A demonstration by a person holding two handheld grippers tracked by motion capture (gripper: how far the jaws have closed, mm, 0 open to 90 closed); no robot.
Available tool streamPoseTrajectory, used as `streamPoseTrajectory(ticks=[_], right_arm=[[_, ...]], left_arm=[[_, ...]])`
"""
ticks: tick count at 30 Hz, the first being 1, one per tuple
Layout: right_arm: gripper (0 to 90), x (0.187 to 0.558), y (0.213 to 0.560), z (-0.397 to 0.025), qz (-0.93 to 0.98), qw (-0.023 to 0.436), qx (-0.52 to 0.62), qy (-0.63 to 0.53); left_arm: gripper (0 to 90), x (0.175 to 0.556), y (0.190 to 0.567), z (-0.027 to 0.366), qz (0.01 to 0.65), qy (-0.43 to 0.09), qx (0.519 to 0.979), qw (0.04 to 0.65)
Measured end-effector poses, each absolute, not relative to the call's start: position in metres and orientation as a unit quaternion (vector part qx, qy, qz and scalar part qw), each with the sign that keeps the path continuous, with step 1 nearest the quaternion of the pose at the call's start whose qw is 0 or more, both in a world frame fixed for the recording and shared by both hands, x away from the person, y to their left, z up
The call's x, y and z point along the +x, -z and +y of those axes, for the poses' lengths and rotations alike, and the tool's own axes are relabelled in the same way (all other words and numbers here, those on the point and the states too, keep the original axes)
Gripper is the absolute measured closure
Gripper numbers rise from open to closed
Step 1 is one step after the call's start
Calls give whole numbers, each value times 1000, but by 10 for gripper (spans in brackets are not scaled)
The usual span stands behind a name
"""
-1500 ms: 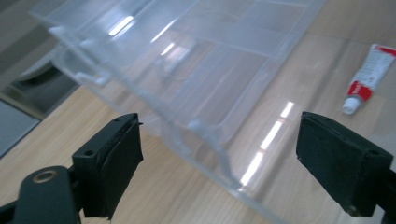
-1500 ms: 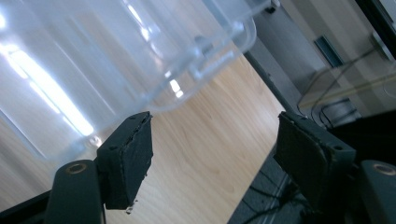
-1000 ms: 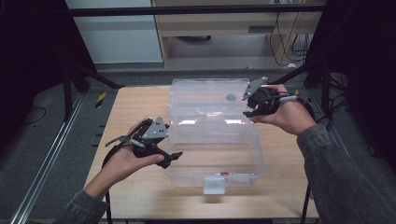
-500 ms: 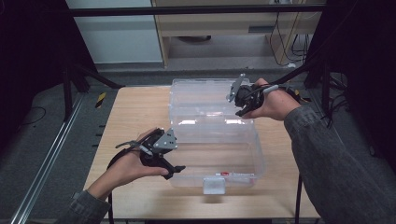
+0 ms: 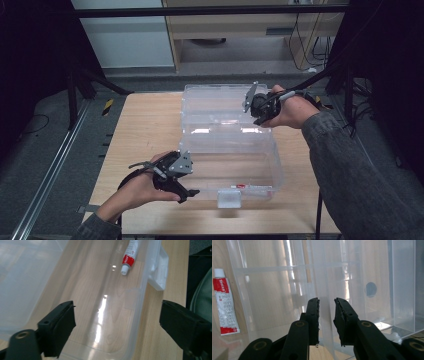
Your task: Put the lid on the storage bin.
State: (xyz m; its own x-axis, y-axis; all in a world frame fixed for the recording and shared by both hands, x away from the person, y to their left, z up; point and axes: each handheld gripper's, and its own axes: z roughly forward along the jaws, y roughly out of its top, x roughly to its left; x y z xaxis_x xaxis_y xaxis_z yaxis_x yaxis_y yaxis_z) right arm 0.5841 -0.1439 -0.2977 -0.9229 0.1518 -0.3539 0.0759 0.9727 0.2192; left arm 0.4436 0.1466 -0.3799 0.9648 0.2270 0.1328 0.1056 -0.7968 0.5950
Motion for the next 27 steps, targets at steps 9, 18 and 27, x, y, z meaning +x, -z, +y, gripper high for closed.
streamPoseTrajectory(ticks=[9,18,27], right_arm=[[739,584,293,-134,976,190,49,-95],[773,584,295,-134,977,187,41,-93],[821,587,298,-129,981,172,22,-82]], left_arm=[[367,436,386,147,76,-68,957,272],[521,441,400,135,68,-54,968,234],[722,446,404,127,60,-45,969,234]])
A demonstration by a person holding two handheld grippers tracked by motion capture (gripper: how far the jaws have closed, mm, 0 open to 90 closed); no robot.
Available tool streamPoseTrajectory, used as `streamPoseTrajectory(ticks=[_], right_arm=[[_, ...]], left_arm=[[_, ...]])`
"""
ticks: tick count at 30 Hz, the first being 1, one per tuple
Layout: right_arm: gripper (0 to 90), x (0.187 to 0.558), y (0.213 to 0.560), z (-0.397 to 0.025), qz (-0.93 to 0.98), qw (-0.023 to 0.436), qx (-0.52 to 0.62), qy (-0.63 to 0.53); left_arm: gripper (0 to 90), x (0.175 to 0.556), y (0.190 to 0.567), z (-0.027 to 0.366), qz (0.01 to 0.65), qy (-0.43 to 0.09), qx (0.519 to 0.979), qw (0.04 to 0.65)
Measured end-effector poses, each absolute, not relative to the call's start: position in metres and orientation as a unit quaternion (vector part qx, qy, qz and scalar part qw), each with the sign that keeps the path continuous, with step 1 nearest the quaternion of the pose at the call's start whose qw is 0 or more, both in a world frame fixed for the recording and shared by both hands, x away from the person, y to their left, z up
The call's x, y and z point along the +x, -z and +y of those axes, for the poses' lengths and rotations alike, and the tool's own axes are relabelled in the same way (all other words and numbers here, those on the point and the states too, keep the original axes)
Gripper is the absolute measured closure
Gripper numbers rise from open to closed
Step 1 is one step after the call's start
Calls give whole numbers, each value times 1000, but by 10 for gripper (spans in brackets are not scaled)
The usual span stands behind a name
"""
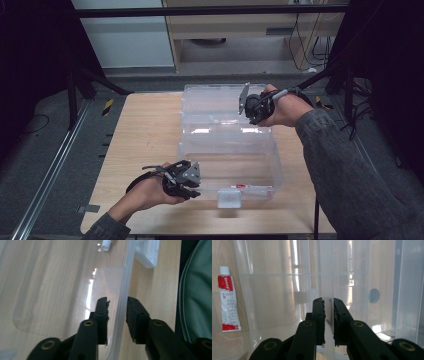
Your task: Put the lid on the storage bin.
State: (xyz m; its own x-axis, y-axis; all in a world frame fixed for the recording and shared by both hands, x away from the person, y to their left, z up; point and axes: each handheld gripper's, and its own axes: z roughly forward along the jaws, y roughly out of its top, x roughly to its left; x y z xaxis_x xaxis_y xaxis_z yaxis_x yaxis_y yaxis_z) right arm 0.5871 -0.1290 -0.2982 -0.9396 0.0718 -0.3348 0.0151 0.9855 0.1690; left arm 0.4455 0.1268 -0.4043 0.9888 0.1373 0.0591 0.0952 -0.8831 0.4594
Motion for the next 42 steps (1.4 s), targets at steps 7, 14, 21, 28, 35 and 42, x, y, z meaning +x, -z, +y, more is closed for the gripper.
streamPoseTrajectory(ticks=[7,14,21,28,35,42], right_arm=[[843,587,297,-126,983,165,21,-81],[862,585,294,-124,984,156,22,-82],[869,577,292,-121,983,161,18,-82],[874,574,289,-120,984,160,15,-83],[877,565,287,-117,982,167,7,-83],[876,557,286,-118,980,179,1,-91]], left_arm=[[822,446,404,127,55,-39,969,239],[819,446,405,128,71,-35,966,246],[819,448,404,127,76,-32,967,243],[815,448,404,126,83,-39,966,240],[815,448,405,124,84,-44,966,240],[813,449,405,124,86,-49,966,240]])
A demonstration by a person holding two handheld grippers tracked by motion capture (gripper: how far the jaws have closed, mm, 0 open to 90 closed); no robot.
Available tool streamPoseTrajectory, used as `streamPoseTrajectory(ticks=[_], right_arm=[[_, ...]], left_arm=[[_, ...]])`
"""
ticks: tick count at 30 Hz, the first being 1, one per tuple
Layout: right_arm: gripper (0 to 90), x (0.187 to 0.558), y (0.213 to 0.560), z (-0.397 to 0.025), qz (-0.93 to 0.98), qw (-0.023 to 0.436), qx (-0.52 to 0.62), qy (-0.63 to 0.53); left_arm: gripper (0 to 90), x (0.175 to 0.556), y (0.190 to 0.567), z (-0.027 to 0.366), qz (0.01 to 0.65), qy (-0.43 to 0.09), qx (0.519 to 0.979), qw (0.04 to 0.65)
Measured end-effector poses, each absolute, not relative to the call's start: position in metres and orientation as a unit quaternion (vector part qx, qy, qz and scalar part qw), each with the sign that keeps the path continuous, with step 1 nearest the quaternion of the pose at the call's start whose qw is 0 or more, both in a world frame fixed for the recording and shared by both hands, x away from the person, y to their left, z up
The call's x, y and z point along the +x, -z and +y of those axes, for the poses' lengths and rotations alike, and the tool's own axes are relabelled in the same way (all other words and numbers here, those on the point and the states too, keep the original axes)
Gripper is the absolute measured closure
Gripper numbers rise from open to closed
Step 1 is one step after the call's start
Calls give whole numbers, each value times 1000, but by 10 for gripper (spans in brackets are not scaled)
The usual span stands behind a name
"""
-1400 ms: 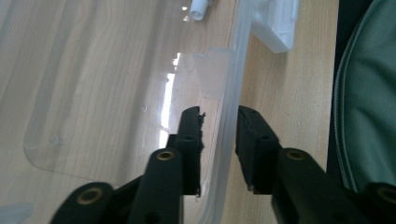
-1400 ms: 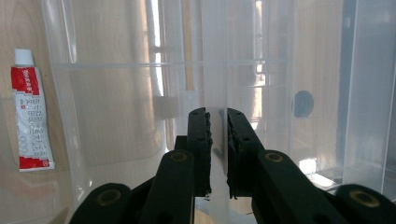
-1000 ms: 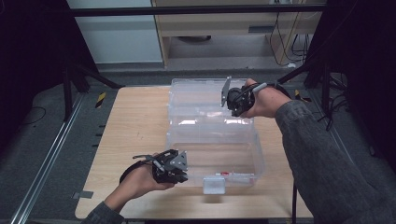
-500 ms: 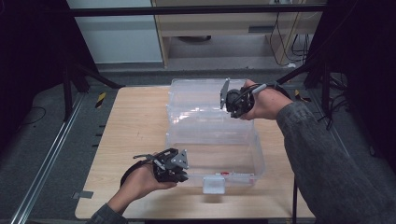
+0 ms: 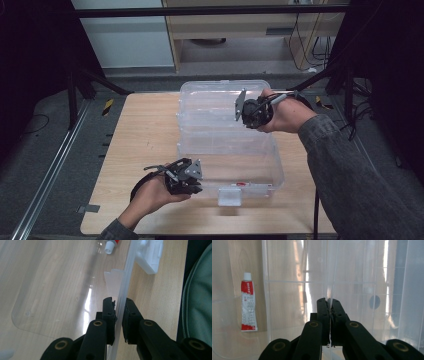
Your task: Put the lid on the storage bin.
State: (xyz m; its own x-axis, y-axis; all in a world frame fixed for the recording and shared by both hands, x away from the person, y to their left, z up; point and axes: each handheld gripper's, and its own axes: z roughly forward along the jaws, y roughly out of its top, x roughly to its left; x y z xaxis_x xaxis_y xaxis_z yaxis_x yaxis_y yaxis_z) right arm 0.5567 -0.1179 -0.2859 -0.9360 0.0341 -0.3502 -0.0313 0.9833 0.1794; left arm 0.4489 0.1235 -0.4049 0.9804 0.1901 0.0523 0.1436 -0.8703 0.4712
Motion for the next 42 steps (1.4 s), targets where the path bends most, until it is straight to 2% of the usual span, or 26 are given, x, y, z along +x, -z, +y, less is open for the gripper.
streamPoseTrajectory(ticks=[14,30,42], right_arm=[[876,537,285,-119,975,196,-13,-102],[867,494,291,-127,970,216,-16,-112],[864,478,298,-130,967,221,-21,-122]], left_arm=[[805,445,406,122,103,-51,964,239],[780,443,408,121,116,-69,962,237],[781,444,409,120,103,-75,964,232]])
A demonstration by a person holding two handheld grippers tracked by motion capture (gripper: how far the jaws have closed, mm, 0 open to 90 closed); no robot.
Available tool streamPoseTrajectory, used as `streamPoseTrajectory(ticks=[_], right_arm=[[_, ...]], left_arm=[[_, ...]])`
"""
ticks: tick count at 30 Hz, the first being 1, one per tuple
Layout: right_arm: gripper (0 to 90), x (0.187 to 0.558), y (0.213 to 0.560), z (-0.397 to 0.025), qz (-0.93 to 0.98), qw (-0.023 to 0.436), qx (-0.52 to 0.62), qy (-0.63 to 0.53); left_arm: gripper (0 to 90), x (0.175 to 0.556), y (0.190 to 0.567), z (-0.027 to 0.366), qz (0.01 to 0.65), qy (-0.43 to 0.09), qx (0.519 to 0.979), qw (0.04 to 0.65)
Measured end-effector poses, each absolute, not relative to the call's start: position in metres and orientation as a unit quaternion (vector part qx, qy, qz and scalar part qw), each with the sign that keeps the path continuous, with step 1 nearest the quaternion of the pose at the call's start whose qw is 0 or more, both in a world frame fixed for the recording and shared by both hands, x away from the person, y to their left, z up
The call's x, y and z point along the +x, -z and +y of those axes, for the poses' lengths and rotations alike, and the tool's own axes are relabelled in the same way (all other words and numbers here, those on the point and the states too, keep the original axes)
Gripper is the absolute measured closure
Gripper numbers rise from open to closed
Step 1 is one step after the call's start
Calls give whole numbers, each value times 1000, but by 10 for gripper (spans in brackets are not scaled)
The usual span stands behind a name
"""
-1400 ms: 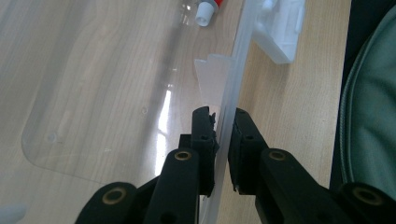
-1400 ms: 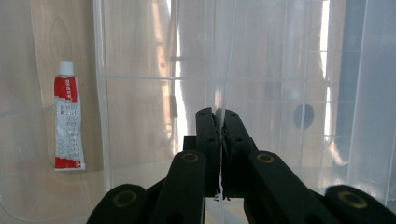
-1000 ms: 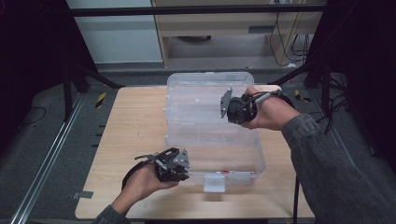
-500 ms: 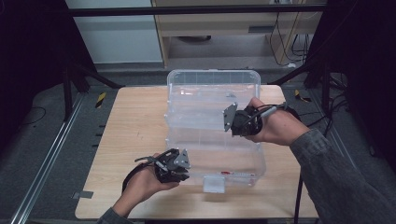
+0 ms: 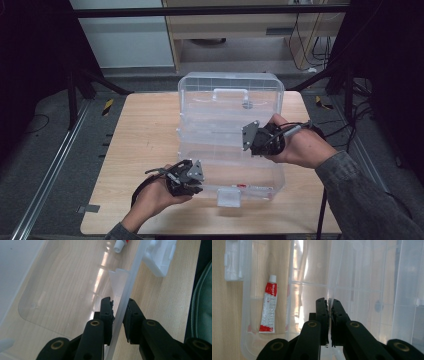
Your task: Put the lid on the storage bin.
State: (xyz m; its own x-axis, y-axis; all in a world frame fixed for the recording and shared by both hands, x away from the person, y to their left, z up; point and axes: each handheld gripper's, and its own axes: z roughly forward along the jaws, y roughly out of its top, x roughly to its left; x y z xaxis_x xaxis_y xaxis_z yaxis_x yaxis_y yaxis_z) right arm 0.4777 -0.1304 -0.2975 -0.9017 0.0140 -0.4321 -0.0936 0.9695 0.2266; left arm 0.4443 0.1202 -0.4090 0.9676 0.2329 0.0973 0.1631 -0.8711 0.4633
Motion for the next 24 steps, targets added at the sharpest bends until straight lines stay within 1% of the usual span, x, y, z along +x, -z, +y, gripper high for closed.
streamPoseTrajectory(ticks=[8,10,17,24], right_arm=[[858,469,302,-133,967,222,-33,-123],[854,470,302,-135,967,219,-32,-124],[854,483,301,-137,969,213,-17,-120],[861,470,308,-141,972,197,-28,-124]], left_arm=[[775,442,410,120,109,-82,963,232],[776,440,410,119,119,-77,962,234],[788,441,410,112,111,-90,962,235],[789,440,411,112,106,-90,962,235]])
